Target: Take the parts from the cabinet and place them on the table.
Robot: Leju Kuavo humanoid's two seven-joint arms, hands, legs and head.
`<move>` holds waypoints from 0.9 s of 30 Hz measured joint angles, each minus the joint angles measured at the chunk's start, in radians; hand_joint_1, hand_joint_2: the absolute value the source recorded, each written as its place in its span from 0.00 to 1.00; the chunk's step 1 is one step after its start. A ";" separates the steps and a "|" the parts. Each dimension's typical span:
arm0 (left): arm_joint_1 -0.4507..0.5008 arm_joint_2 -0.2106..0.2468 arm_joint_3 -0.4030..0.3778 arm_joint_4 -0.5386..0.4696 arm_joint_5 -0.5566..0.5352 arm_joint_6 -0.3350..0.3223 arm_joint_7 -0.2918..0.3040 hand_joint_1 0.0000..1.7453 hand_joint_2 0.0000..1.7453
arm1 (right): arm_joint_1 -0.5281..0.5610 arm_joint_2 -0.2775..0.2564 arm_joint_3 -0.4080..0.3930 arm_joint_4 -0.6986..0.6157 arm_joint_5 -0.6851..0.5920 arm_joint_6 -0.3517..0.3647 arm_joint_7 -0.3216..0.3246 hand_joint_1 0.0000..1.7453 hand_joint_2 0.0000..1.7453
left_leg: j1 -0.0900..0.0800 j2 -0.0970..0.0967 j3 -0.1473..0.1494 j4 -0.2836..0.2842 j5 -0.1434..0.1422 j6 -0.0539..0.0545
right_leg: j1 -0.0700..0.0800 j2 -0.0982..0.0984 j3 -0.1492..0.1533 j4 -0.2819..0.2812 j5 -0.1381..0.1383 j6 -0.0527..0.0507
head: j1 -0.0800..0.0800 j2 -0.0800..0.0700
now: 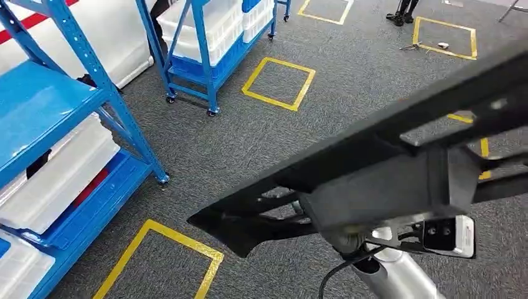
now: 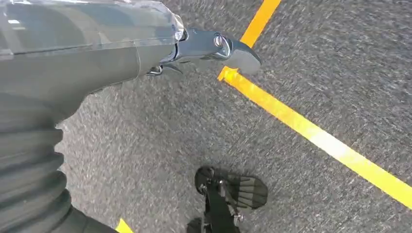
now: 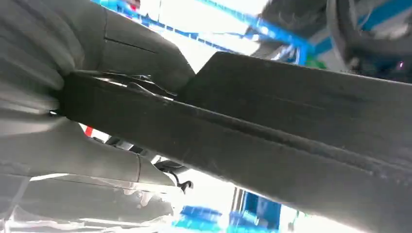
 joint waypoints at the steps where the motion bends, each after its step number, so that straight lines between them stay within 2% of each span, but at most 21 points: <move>1: 0.000 0.002 0.000 0.000 -0.001 0.000 0.005 0.00 1.00 | -0.004 -0.002 0.000 0.009 -0.003 -0.004 -0.001 0.99 1.00 | -0.002 0.006 0.002 0.000 -0.002 -0.003 | 0.009 -0.048 0.035 -0.071 0.002 -0.010 | 0.000 0.000; 2: 0.001 0.003 0.000 0.000 -0.001 0.000 0.005 0.00 1.00 | -0.009 -0.004 0.000 0.016 -0.004 -0.005 -0.001 0.99 1.00 | -0.009 0.015 -0.001 0.004 -0.005 -0.009 | 0.019 -0.050 0.037 -0.081 0.001 -0.014 | 0.000 0.000; 5: 0.000 0.011 0.000 0.000 -0.003 0.000 0.006 0.00 1.00 | -0.010 -0.009 0.002 0.030 -0.006 -0.006 -0.002 0.99 1.00 | -0.009 0.043 0.004 -0.002 -0.006 -0.023 | 0.019 -0.016 0.027 -0.079 0.004 -0.023 | 0.000 0.000; 6: -0.002 0.013 0.000 0.000 -0.004 0.000 0.006 0.00 1.00 | -0.011 -0.010 0.002 0.031 -0.006 -0.006 -0.002 0.99 1.00 | -0.012 0.044 0.004 0.001 -0.012 -0.030 | 0.007 -0.005 0.032 -0.089 0.010 -0.032 | 0.000 0.000; 7: -0.003 0.014 0.000 0.000 -0.004 0.000 0.006 0.00 1.00 | -0.013 -0.010 0.002 0.032 -0.006 -0.006 -0.002 0.99 1.00 | -0.006 -0.001 -0.001 0.021 -0.028 -0.037 | 0.006 0.003 0.034 -0.093 0.013 -0.035 | 0.000 0.000; 8: -0.001 0.015 0.000 0.000 -0.007 0.003 0.008 0.00 1.00 | -0.015 -0.010 0.002 0.035 -0.006 -0.008 -0.002 0.99 1.00 | -0.001 -0.034 -0.025 0.074 -0.063 -0.040 | 0.004 0.010 0.033 -0.093 0.014 -0.041 | 0.000 0.000; 10: 0.002 0.018 0.000 0.000 -0.008 0.012 0.011 0.00 1.00 | -0.012 -0.009 0.002 0.036 0.000 -0.012 -0.002 0.99 1.00 | 0.000 -0.050 -0.072 0.174 -0.113 -0.044 | 0.004 0.024 0.033 -0.093 0.014 -0.042 | 0.000 0.000; 11: 0.005 0.022 0.000 0.000 -0.009 0.018 0.013 0.00 1.00 | -0.008 -0.009 0.002 0.036 0.007 -0.015 -0.002 0.99 1.00 | 0.000 -0.053 -0.106 0.247 -0.142 -0.047 | 0.004 0.034 0.032 -0.092 0.014 -0.042 | 0.000 0.000; 12: 0.008 0.025 0.000 0.000 -0.010 0.023 0.014 0.00 1.00 | -0.003 -0.009 0.002 0.037 0.013 -0.019 -0.002 0.99 1.00 | 0.000 -0.054 -0.139 0.311 -0.160 -0.050 | 0.004 0.046 0.032 -0.091 0.014 -0.043 | 0.000 0.000; 13: 0.009 0.030 0.000 0.000 -0.009 0.026 0.013 0.00 1.00 | 0.003 -0.009 0.002 0.037 0.016 -0.025 -0.002 0.99 1.00 | 0.001 -0.054 -0.152 0.332 -0.153 -0.051 | 0.004 0.057 0.033 -0.091 0.014 -0.042 | 0.000 0.000; 14: 0.008 0.037 0.000 0.000 -0.005 0.026 0.011 0.00 1.00 | 0.009 -0.009 0.001 0.037 0.022 -0.032 -0.002 0.99 1.00 | 0.003 -0.054 -0.141 0.299 -0.120 -0.051 | 0.003 0.069 0.034 -0.090 0.013 -0.042 | 0.000 0.000; 16: 0.007 0.053 0.001 -0.002 0.001 0.024 0.004 0.00 1.00 | 0.021 -0.009 -0.006 0.036 0.034 -0.051 -0.002 0.99 1.00 | 0.009 -0.066 -0.062 0.120 -0.016 -0.052 | 0.001 0.095 0.038 -0.084 0.010 -0.036 | 0.000 0.000; 17: 0.008 0.061 0.002 -0.002 0.001 0.022 0.005 0.00 1.00 | 0.027 -0.009 -0.010 0.035 0.041 -0.063 -0.002 0.99 1.00 | 0.017 -0.118 -0.026 0.034 0.009 -0.051 | 0.000 0.107 0.036 -0.079 0.006 -0.031 | 0.000 0.000; 18: 0.007 0.067 0.003 -0.002 0.001 0.020 0.008 0.00 1.00 | 0.034 -0.008 -0.015 0.032 0.049 -0.070 -0.002 0.99 1.00 | 0.018 -0.153 -0.017 0.020 -0.003 -0.051 | 0.006 0.116 0.028 -0.070 0.004 -0.025 | 0.000 0.000; 21: 0.002 0.074 0.010 -0.003 0.011 0.023 0.033 0.00 1.00 | 0.086 -0.005 -0.033 0.016 0.090 -0.075 -0.002 0.99 1.00 | 0.011 -0.128 -0.018 0.022 -0.003 -0.032 | -0.002 0.144 0.018 -0.075 0.012 -0.004 | 0.000 0.000; 22: 0.000 0.073 0.013 -0.003 0.015 0.023 0.044 0.00 1.00 | 0.104 -0.002 -0.043 0.011 0.114 -0.060 -0.002 0.99 1.00 | 0.017 -0.116 -0.015 0.013 0.002 -0.023 | -0.002 0.152 0.015 -0.074 0.012 0.003 | 0.000 0.000; 23: -0.003 0.071 0.016 -0.003 0.019 0.023 0.050 0.00 1.00 | 0.125 0.003 -0.054 0.010 0.135 -0.040 -0.002 0.99 1.00 | 0.017 -0.103 -0.012 0.008 0.006 -0.015 | -0.002 0.107 0.014 -0.060 0.001 0.006 | 0.000 0.000; 24: -0.002 0.069 0.022 -0.003 0.022 0.022 0.053 0.00 1.00 | 0.141 0.015 -0.071 0.007 0.164 -0.009 -0.002 0.99 1.00 | 0.016 -0.094 -0.011 0.006 0.005 -0.006 | 0.002 0.065 -0.005 -0.021 -0.028 0.009 | 0.000 0.000; 25: 0.002 0.061 0.026 -0.003 0.030 0.020 0.055 0.00 1.00 | 0.161 0.031 -0.090 0.006 0.189 0.028 -0.002 0.99 1.00 | 0.013 -0.078 -0.012 0.006 0.004 -0.003 | 0.000 0.043 -0.048 0.068 -0.077 0.014 | 0.000 0.000; 27: 0.008 0.051 0.032 -0.003 0.045 0.010 0.044 0.00 1.00 | 0.194 0.051 -0.112 0.006 0.216 0.061 -0.002 0.99 1.00 | 0.010 -0.052 -0.012 0.006 0.001 0.000 | -0.002 0.034 -0.117 0.208 -0.132 0.018 | 0.000 0.000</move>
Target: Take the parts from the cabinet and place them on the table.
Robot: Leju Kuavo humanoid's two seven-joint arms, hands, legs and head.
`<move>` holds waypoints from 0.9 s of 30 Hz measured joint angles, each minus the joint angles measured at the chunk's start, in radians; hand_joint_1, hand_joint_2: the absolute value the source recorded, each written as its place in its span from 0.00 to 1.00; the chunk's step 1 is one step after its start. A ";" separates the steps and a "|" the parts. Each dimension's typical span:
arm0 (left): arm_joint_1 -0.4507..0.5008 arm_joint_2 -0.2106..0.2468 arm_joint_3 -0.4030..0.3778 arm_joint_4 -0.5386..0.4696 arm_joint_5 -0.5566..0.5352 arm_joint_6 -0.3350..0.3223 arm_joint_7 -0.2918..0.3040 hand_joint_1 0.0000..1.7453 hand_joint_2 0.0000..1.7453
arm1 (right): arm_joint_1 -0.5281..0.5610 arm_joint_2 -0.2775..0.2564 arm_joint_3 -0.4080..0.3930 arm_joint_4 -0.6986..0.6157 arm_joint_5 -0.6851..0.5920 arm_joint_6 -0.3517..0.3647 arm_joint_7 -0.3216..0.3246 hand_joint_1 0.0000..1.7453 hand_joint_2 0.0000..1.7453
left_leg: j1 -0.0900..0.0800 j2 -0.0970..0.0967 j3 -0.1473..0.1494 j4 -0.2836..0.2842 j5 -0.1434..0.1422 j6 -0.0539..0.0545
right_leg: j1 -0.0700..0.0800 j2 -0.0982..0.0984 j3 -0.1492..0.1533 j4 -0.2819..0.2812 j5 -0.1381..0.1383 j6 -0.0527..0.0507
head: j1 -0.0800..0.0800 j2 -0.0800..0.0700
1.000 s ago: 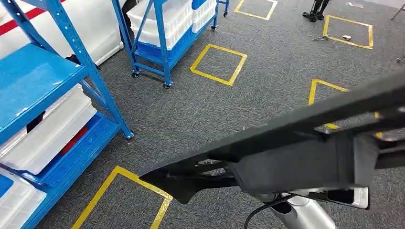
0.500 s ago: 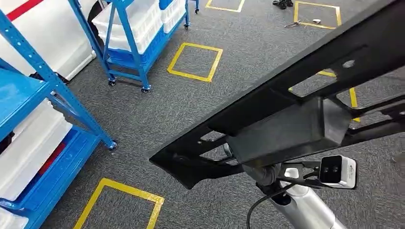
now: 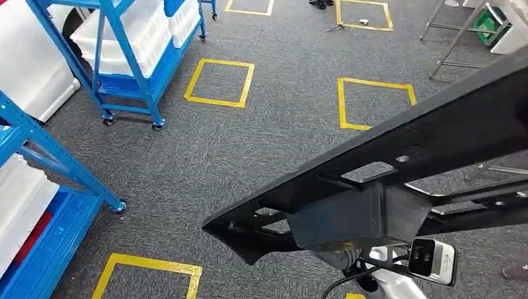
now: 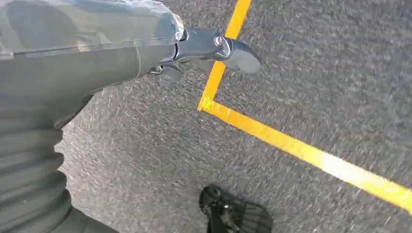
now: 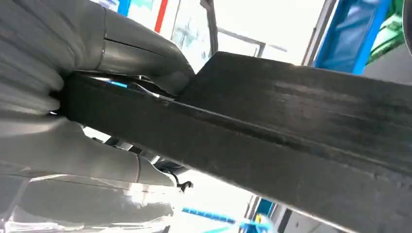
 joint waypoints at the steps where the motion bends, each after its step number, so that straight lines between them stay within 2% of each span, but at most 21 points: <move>1: 0.000 -0.006 0.007 0.000 0.009 -0.006 -0.012 0.00 1.00 | 0.016 0.010 -0.010 0.000 0.014 0.021 0.000 0.99 1.00 | -0.001 0.012 0.000 0.000 -0.001 0.000 | -0.001 -0.002 -0.014 0.030 0.000 0.002 | 0.000 0.000; 2: 0.000 -0.014 0.015 0.000 0.015 -0.009 -0.024 0.00 1.00 | 0.027 0.020 -0.019 0.000 0.026 0.037 0.000 0.99 1.00 | -0.001 0.023 0.001 0.000 -0.002 0.000 | -0.001 -0.005 -0.003 0.009 0.021 0.001 | 0.000 0.000; 3: -0.001 -0.021 0.019 0.000 0.017 -0.012 -0.033 0.00 1.00 | 0.035 0.028 -0.026 0.000 0.034 0.048 0.000 0.99 1.00 | -0.002 0.033 0.003 0.000 -0.004 -0.001 | 0.000 -0.009 0.029 -0.051 0.056 -0.002 | 0.000 0.000; 4: -0.001 -0.027 0.019 0.000 0.017 -0.016 -0.039 0.00 1.00 | 0.039 0.031 -0.031 -0.003 0.039 0.054 0.000 0.99 1.00 | -0.003 0.042 0.007 0.000 -0.006 -0.003 | 0.001 -0.016 0.078 -0.139 0.096 -0.007 | 0.000 0.000; 5: -0.001 -0.032 0.019 0.000 0.016 -0.017 -0.042 0.00 1.00 | 0.041 0.036 -0.039 -0.009 0.041 0.056 0.000 0.99 1.00 | -0.004 0.052 0.011 0.000 -0.008 -0.007 | 0.006 -0.046 0.138 -0.243 0.132 -0.018 | 0.000 0.000; 6: -0.001 -0.038 0.020 0.000 0.016 -0.019 -0.043 0.00 1.00 | 0.039 0.040 -0.045 -0.014 0.042 0.057 0.000 0.99 1.00 | -0.011 0.060 0.013 0.002 -0.012 -0.013 | 0.019 -0.081 0.157 -0.288 0.120 -0.027 | 0.000 0.000; 10: -0.005 -0.047 0.024 0.000 0.005 -0.025 -0.038 0.00 1.00 | 0.046 0.053 -0.060 -0.023 0.044 0.055 0.001 0.99 1.00 | -0.013 0.095 0.023 -0.003 -0.016 -0.034 | 0.023 -0.037 0.151 -0.291 0.129 -0.044 | 0.000 0.000; 11: -0.008 -0.047 0.024 0.000 -0.003 -0.027 -0.031 0.00 1.00 | 0.049 0.055 -0.061 -0.027 0.044 0.049 0.003 0.99 1.00 | -0.007 0.071 0.020 0.008 -0.028 -0.041 | 0.010 -0.030 0.158 -0.300 0.135 -0.051 | 0.000 0.000; 12: -0.007 -0.047 0.023 0.000 -0.008 -0.027 -0.023 0.00 1.00 | 0.048 0.056 -0.062 -0.032 0.039 0.040 0.007 0.99 1.00 | -0.007 0.035 0.008 0.040 -0.054 -0.042 | 0.009 -0.023 0.159 -0.302 0.136 -0.057 | 0.000 0.000; 13: -0.005 -0.047 0.023 0.000 -0.008 -0.025 -0.014 0.00 1.00 | 0.049 0.061 -0.061 -0.035 0.033 0.036 0.012 0.99 1.00 | -0.006 0.016 -0.022 0.109 -0.096 -0.043 | 0.009 -0.016 0.159 -0.302 0.137 -0.063 | 0.000 0.000; 15: 0.000 -0.047 0.023 0.000 -0.003 -0.019 -0.004 0.00 1.00 | 0.054 0.070 -0.061 -0.037 0.026 0.035 0.017 0.99 1.00 | -0.006 0.000 -0.095 0.264 -0.163 -0.047 | 0.010 0.006 0.158 -0.301 0.137 -0.064 | 0.000 0.000; 16: 0.002 -0.047 0.024 0.000 0.005 -0.013 -0.004 0.00 1.00 | 0.058 0.077 -0.058 -0.037 0.021 0.041 0.019 0.99 1.00 | -0.006 -0.001 -0.119 0.312 -0.169 -0.050 | 0.010 0.016 0.158 -0.300 0.137 -0.064 | 0.000 0.000; 17: 0.003 -0.048 0.026 0.000 0.016 -0.008 -0.005 0.00 1.00 | 0.060 0.082 -0.054 -0.036 0.017 0.048 0.021 0.99 1.00 | -0.005 -0.001 -0.119 0.303 -0.147 -0.051 | 0.010 0.029 0.159 -0.299 0.136 -0.064 | 0.000 0.000; 18: 0.003 -0.048 0.031 0.000 0.028 -0.003 -0.009 0.00 1.00 | 0.059 0.089 -0.048 -0.034 0.014 0.056 0.021 0.99 1.00 | -0.004 -0.001 -0.096 0.247 -0.106 -0.050 | 0.009 0.042 0.161 -0.298 0.136 -0.063 | 0.000 0.000; 19: 0.002 -0.048 0.040 0.000 0.039 0.003 -0.015 0.00 1.00 | 0.058 0.098 -0.043 -0.031 0.010 0.066 0.019 0.99 1.00 | -0.003 -0.006 -0.060 0.166 -0.057 -0.049 | 0.009 0.053 0.162 -0.296 0.134 -0.061 | 0.000 0.000; 20: 0.003 -0.048 0.047 0.000 0.045 0.007 -0.020 0.00 1.00 | 0.055 0.108 -0.038 -0.025 0.007 0.074 0.016 0.99 1.00 | 0.000 -0.025 -0.022 0.079 -0.013 -0.048 | 0.008 0.064 0.163 -0.291 0.132 -0.057 | 0.000 0.000; 21: 0.005 -0.048 0.052 0.000 0.049 0.008 -0.021 0.00 1.00 | 0.053 0.116 -0.034 -0.020 0.007 0.080 0.015 0.99 1.00 | 0.005 -0.072 -0.001 0.027 -0.008 -0.044 | 0.008 0.073 0.159 -0.287 0.130 -0.053 | 0.000 0.000; 22: 0.006 -0.050 0.056 0.000 0.050 0.010 -0.023 0.00 1.00 | 0.048 0.122 -0.031 -0.014 0.007 0.085 0.013 0.99 1.00 | 0.005 -0.079 0.006 0.006 -0.015 -0.042 | 0.012 0.085 0.151 -0.276 0.128 -0.047 | 0.000 0.000; 25: 0.005 -0.051 0.067 0.000 0.050 0.014 -0.023 0.00 1.00 | 0.043 0.139 -0.027 0.001 0.010 0.097 0.013 0.99 1.00 | -0.003 -0.056 0.003 0.013 -0.011 -0.027 | 0.007 0.109 0.143 -0.284 0.137 -0.028 | 0.000 0.000; 26: 0.004 -0.054 0.068 0.000 0.050 0.014 -0.024 0.00 1.00 | 0.037 0.142 -0.024 0.004 0.012 0.099 0.014 0.99 1.00 | 0.010 -0.044 0.007 0.001 -0.004 -0.017 | 0.006 0.112 0.141 -0.279 0.133 -0.023 | 0.000 0.000; 27: 0.001 -0.055 0.068 0.000 0.050 0.014 -0.025 0.00 1.00 | 0.030 0.145 -0.023 0.007 0.012 0.102 0.014 0.99 1.00 | 0.006 -0.034 0.010 -0.002 -0.002 -0.011 | 0.010 0.057 0.132 -0.254 0.114 -0.019 | 0.000 0.000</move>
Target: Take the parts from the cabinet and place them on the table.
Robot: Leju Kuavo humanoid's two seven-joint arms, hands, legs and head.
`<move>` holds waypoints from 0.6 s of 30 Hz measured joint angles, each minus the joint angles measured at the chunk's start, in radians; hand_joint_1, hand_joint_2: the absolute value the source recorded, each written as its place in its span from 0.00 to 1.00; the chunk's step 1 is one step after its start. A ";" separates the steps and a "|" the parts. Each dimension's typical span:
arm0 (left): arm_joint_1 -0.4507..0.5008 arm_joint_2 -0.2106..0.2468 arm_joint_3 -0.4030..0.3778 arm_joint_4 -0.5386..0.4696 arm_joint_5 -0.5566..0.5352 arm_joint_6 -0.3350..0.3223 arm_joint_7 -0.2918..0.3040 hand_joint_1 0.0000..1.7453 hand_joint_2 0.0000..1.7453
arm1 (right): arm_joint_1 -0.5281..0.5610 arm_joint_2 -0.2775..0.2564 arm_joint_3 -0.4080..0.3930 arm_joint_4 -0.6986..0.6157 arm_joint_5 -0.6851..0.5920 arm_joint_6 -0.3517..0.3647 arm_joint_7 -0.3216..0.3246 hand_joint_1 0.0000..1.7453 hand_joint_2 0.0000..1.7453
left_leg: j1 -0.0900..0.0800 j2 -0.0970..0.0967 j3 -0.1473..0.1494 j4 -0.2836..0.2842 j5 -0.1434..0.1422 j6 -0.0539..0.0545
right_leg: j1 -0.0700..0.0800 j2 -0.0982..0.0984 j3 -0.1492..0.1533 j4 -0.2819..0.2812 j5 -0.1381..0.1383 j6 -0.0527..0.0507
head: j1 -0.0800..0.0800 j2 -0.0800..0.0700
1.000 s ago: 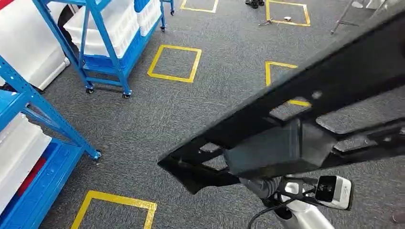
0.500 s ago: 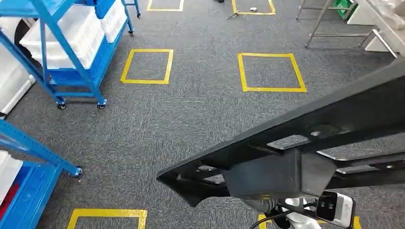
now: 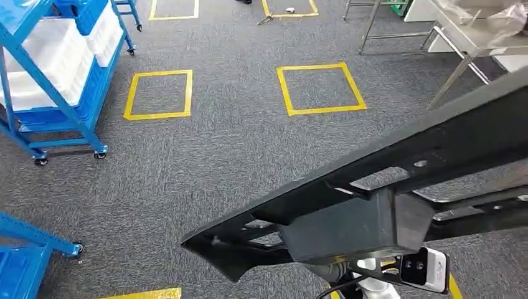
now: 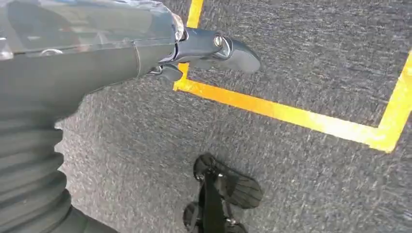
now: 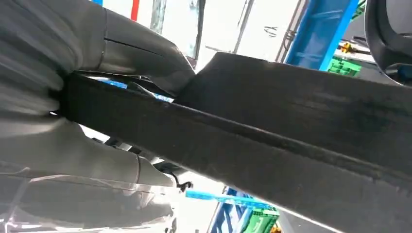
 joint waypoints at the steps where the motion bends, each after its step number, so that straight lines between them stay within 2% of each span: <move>1: 0.001 0.000 0.000 0.000 0.001 0.000 -0.003 0.00 1.00 | -0.011 0.001 0.002 0.003 0.000 0.002 0.001 0.99 1.00 | -0.001 0.010 0.000 0.000 0.000 0.008 | -0.001 -0.033 -0.028 0.056 -0.034 0.005 | 0.000 0.000; 2: 0.003 0.000 0.001 0.000 0.003 0.000 -0.008 0.00 1.00 | -0.023 0.005 0.008 0.011 0.000 0.003 0.002 0.99 1.00 | -0.004 0.023 -0.001 0.000 -0.001 0.009 | -0.004 -0.049 -0.069 0.138 -0.074 0.010 | 0.000 0.000; 3: 0.004 0.000 0.002 0.000 0.003 -0.001 -0.013 0.00 1.00 | -0.031 0.007 0.012 0.019 0.000 0.005 0.002 0.99 1.00 | -0.006 0.035 -0.001 0.000 -0.002 0.010 | -0.006 -0.055 -0.107 0.215 -0.105 0.014 | 0.000 0.000; 4: 0.004 0.000 0.003 0.000 0.005 -0.003 -0.015 0.00 1.00 | -0.037 0.008 0.016 0.029 -0.002 0.008 0.002 0.99 1.00 | -0.007 0.046 -0.002 0.000 -0.002 0.010 | -0.009 -0.058 -0.137 0.273 -0.118 0.016 | 0.000 0.000; 5: 0.003 0.000 0.004 0.000 0.010 -0.003 -0.019 0.00 1.00 | -0.046 0.009 0.021 0.045 -0.005 0.013 0.001 0.99 1.00 | -0.007 0.057 -0.002 0.001 -0.003 0.009 | -0.011 -0.061 -0.141 0.280 -0.107 0.017 | 0.000 0.000; 7: 0.001 0.000 0.008 0.000 0.020 -0.003 -0.023 0.00 1.00 | -0.082 0.009 0.040 0.079 -0.022 0.015 0.002 0.99 1.00 | -0.007 0.077 0.002 0.001 -0.005 0.006 | -0.011 -0.069 -0.086 0.169 -0.038 0.013 | 0.000 0.000; 8: -0.002 0.000 0.010 0.000 0.022 -0.003 -0.024 0.00 1.00 | -0.100 0.010 0.049 0.091 -0.030 0.016 0.002 0.99 1.00 | -0.007 0.087 0.004 0.001 -0.007 0.003 | -0.009 -0.083 -0.033 0.071 0.005 0.007 | 0.000 0.000; 9: -0.003 0.000 0.013 0.000 0.024 -0.003 -0.025 0.00 1.00 | -0.115 0.013 0.053 0.098 -0.035 0.016 0.004 0.99 1.00 | -0.008 0.092 0.008 0.001 -0.009 0.000 | -0.003 -0.124 0.014 -0.010 0.025 -0.003 | 0.000 0.000; 10: -0.003 0.000 0.017 0.000 0.024 -0.003 -0.026 0.00 1.00 | -0.132 0.018 0.060 0.106 -0.041 0.015 0.008 0.99 1.00 | -0.016 0.099 0.007 0.005 -0.014 -0.009 | 0.011 -0.141 0.019 -0.032 0.013 -0.009 | 0.000 0.000; 13: -0.006 0.000 0.024 0.000 0.026 -0.003 -0.026 0.00 1.00 | -0.147 0.021 0.069 0.120 -0.048 0.013 0.018 0.99 1.00 | -0.015 0.123 0.013 -0.002 -0.013 -0.025 | 0.013 -0.110 0.011 -0.029 0.015 -0.020 | 0.000 0.000; 14: -0.009 0.000 0.024 0.000 0.026 -0.003 -0.026 0.00 1.00 | -0.149 0.021 0.070 0.123 -0.050 0.013 0.019 0.99 1.00 | -0.016 0.130 0.016 -0.003 -0.017 -0.032 | 0.007 -0.098 0.014 -0.040 0.021 -0.029 | 0.000 0.000; 15: -0.009 0.002 0.025 0.000 0.027 -0.003 -0.027 0.00 1.00 | -0.152 0.024 0.073 0.125 -0.050 0.013 0.020 0.99 1.00 | -0.010 0.088 0.011 0.015 -0.032 -0.037 | 0.002 -0.090 0.019 -0.047 0.026 -0.035 | 0.000 0.000; 16: -0.007 0.001 0.025 0.000 0.027 -0.003 -0.026 0.00 1.00 | -0.158 0.026 0.077 0.129 -0.052 0.013 0.019 0.99 1.00 | -0.009 0.053 -0.008 0.057 -0.061 -0.039 | 0.000 -0.083 0.018 -0.047 0.027 -0.042 | 0.000 0.000; 17: -0.005 0.001 0.025 0.000 0.027 -0.003 -0.026 0.00 1.00 | -0.162 0.031 0.080 0.131 -0.054 0.013 0.019 0.99 1.00 | -0.007 0.038 -0.041 0.128 -0.100 -0.040 | 0.000 -0.074 0.018 -0.047 0.027 -0.045 | 0.000 0.000; 18: -0.002 0.002 0.025 0.000 0.027 -0.003 -0.026 0.00 1.00 | -0.162 0.032 0.083 0.134 -0.054 0.013 0.019 0.99 1.00 | -0.007 0.032 -0.082 0.216 -0.139 -0.043 | 0.001 -0.062 0.017 -0.047 0.027 -0.047 | 0.000 0.000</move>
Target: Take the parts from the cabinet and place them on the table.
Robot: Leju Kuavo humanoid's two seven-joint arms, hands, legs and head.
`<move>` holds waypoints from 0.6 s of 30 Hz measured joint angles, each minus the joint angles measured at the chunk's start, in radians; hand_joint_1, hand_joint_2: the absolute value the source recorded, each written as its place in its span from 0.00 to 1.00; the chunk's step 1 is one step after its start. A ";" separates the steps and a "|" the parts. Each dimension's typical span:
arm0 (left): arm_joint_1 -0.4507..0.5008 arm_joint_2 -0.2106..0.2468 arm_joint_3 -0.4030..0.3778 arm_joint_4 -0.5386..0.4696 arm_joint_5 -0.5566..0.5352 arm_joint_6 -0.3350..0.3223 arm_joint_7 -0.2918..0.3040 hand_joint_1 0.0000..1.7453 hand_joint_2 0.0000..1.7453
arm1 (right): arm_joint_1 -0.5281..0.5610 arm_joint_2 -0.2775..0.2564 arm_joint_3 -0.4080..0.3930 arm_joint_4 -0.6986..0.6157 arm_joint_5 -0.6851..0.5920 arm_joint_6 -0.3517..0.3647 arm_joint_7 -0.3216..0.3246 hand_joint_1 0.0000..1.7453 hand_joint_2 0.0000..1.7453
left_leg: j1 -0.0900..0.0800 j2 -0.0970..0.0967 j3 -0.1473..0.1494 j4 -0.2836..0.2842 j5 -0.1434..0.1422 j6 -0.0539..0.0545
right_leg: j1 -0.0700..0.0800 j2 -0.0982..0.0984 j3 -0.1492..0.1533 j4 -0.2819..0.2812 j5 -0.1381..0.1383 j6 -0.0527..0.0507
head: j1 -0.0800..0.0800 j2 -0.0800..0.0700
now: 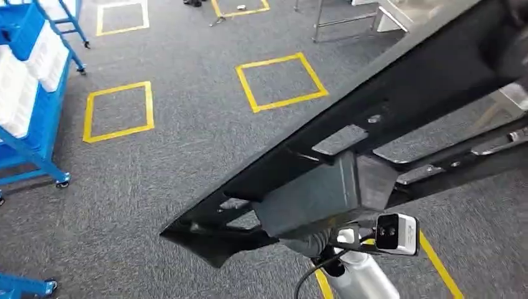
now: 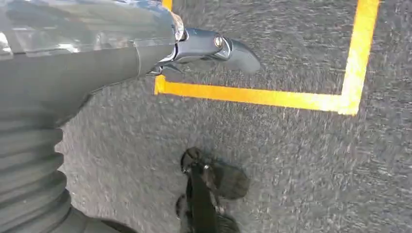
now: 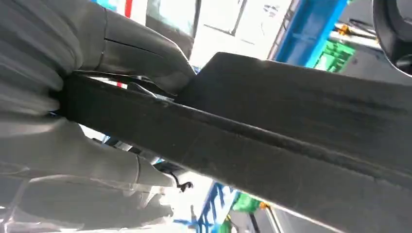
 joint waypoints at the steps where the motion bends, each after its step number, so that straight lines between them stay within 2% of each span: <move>1: 0.002 0.001 0.000 0.000 0.000 0.000 0.000 0.00 1.00 | 0.000 0.000 0.002 0.005 0.000 0.000 0.000 0.99 1.00 | 0.000 -0.001 -0.039 0.078 -0.024 -0.003 | 0.001 0.014 0.000 0.001 0.000 0.000 | 0.000 0.000; 2: 0.003 0.001 0.000 0.000 0.000 0.000 0.000 0.00 1.00 | 0.000 0.000 0.004 0.009 0.000 0.000 0.000 0.99 1.00 | 0.001 -0.001 -0.057 0.107 -0.021 -0.004 | 0.002 0.026 0.000 0.002 0.000 0.000 | 0.000 0.000; 3: 0.003 0.001 0.000 0.000 0.001 0.000 0.000 0.00 1.00 | 0.000 0.000 0.006 0.013 0.000 0.000 0.001 0.99 1.00 | 0.001 -0.001 -0.052 0.085 0.008 -0.005 | 0.001 0.038 0.001 0.003 0.000 0.000 | 0.000 0.000; 4: 0.003 0.001 0.000 0.000 0.003 0.000 0.000 0.00 1.00 | 0.000 0.000 0.008 0.016 -0.003 0.001 0.003 0.99 1.00 | 0.002 -0.003 -0.028 0.024 0.051 -0.005 | 0.000 0.050 0.002 0.005 -0.002 0.002 | 0.000 0.000; 5: 0.002 0.001 0.000 0.000 0.003 0.000 0.000 0.00 1.00 | -0.005 0.001 0.011 0.018 -0.013 0.004 0.018 0.99 1.00 | 0.004 -0.008 0.008 -0.063 0.101 -0.005 | -0.001 0.063 0.004 0.008 -0.004 0.005 | 0.000 0.000; 6: 0.002 0.003 0.001 0.000 0.004 -0.002 0.000 0.00 1.00 | -0.019 0.002 0.018 0.024 -0.022 0.008 0.036 0.99 1.00 | 0.009 -0.038 0.050 -0.159 0.149 -0.004 | -0.003 0.076 0.003 0.015 -0.007 0.010 | 0.000 0.000; 7: 0.002 0.004 0.001 0.000 0.003 -0.005 -0.001 0.00 1.00 | -0.036 0.002 0.026 0.030 -0.024 0.010 0.054 0.99 1.00 | 0.009 -0.079 0.061 -0.187 0.131 -0.001 | 0.001 0.087 -0.004 0.023 -0.010 0.016 | 0.000 0.000; 8: 0.002 0.004 0.001 0.000 0.004 -0.010 -0.007 0.00 1.00 | -0.056 0.003 0.039 0.040 -0.021 0.010 0.077 0.99 1.00 | 0.010 -0.077 0.061 -0.200 0.130 0.004 | 0.000 0.097 -0.011 0.031 -0.009 0.021 | 0.000 0.000; 10: -0.001 0.008 0.001 0.000 0.009 -0.017 -0.013 0.00 1.00 | -0.092 0.005 0.069 0.074 0.003 0.000 0.099 0.99 1.00 | 0.002 -0.061 0.064 -0.194 0.131 0.015 | -0.007 0.115 -0.018 0.023 -0.002 0.036 | 0.000 0.000; 11: -0.004 0.010 0.001 -0.001 0.012 -0.017 -0.017 0.00 1.00 | -0.108 0.005 0.086 0.099 0.016 -0.008 0.099 0.99 1.00 | 0.005 -0.051 0.066 -0.199 0.136 0.023 | -0.004 0.125 -0.019 0.020 0.001 0.042 | 0.000 0.000; 12: -0.006 0.011 0.001 -0.001 0.012 -0.017 -0.019 0.00 1.00 | -0.116 0.004 0.100 0.117 0.024 -0.015 0.099 0.99 1.00 | 0.013 -0.039 0.070 -0.209 0.142 0.033 | -0.004 0.095 -0.020 0.031 -0.007 0.045 | 0.000 0.000; 13: -0.004 0.012 0.002 -0.001 0.012 -0.017 -0.021 0.00 1.00 | -0.125 0.004 0.112 0.136 0.029 -0.022 0.093 0.99 1.00 | 0.011 -0.033 0.073 -0.213 0.143 0.036 | 0.000 0.045 -0.033 0.060 -0.026 0.050 | 0.000 0.000; 14: 0.000 0.013 0.002 -0.001 0.011 -0.016 -0.021 0.00 1.00 | -0.139 0.005 0.123 0.154 0.032 -0.025 0.084 0.99 1.00 | 0.008 -0.023 0.074 -0.213 0.142 0.042 | -0.003 0.018 -0.064 0.118 -0.061 0.056 | 0.000 0.000; 15: 0.005 0.014 0.002 -0.001 0.008 -0.016 -0.021 0.00 1.00 | -0.150 0.005 0.136 0.175 0.034 -0.030 0.077 0.99 1.00 | 0.006 -0.010 0.073 -0.212 0.141 0.044 | -0.006 0.006 -0.107 0.201 -0.099 0.060 | 0.000 0.000; 16: 0.010 0.016 0.002 -0.001 0.003 -0.018 -0.020 0.00 1.00 | -0.156 0.004 0.147 0.196 0.036 -0.035 0.075 0.99 1.00 | 0.004 0.003 0.073 -0.212 0.140 0.045 | -0.008 0.003 -0.149 0.283 -0.129 0.063 | 0.000 0.000; 17: 0.012 0.019 0.002 -0.001 0.001 -0.023 -0.018 0.00 1.00 | -0.157 0.003 0.156 0.210 0.036 -0.043 0.075 0.99 1.00 | 0.004 0.013 0.073 -0.212 0.139 0.046 | -0.010 0.002 -0.173 0.326 -0.135 0.065 | 0.000 0.000; 18: 0.012 0.020 0.002 -0.001 -0.005 -0.031 -0.017 0.00 1.00 | -0.158 0.001 0.161 0.222 0.036 -0.049 0.076 0.99 1.00 | 0.004 0.023 0.073 -0.212 0.138 0.045 | -0.011 0.001 -0.172 0.321 -0.118 0.066 | 0.000 0.000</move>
